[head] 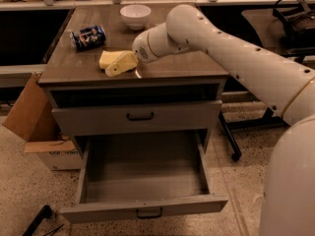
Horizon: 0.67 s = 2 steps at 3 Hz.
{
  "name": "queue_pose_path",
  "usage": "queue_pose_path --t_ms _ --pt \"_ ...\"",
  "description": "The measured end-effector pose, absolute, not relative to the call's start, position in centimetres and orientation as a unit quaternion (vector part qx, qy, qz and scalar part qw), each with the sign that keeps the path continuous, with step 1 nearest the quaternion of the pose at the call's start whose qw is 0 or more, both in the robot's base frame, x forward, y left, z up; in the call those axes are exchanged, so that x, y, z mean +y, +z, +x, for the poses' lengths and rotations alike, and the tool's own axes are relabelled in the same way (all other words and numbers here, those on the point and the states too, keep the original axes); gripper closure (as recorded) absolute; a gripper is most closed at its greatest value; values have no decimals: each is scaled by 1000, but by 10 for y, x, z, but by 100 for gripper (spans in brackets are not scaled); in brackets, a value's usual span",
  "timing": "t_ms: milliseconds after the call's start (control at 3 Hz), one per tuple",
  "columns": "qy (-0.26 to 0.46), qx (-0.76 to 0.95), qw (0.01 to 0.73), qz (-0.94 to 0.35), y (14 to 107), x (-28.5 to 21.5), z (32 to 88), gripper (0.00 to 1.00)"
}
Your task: Place sponge into middle drawer
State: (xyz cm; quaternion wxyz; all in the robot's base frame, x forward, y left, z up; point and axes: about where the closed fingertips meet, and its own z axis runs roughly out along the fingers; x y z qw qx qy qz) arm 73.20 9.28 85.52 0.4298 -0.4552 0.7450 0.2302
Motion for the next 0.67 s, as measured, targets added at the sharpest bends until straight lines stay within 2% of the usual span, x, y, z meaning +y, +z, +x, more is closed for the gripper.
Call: queue_pose_path --t_ms 667 --pt "230 748 418 -461 844 103 747 0"
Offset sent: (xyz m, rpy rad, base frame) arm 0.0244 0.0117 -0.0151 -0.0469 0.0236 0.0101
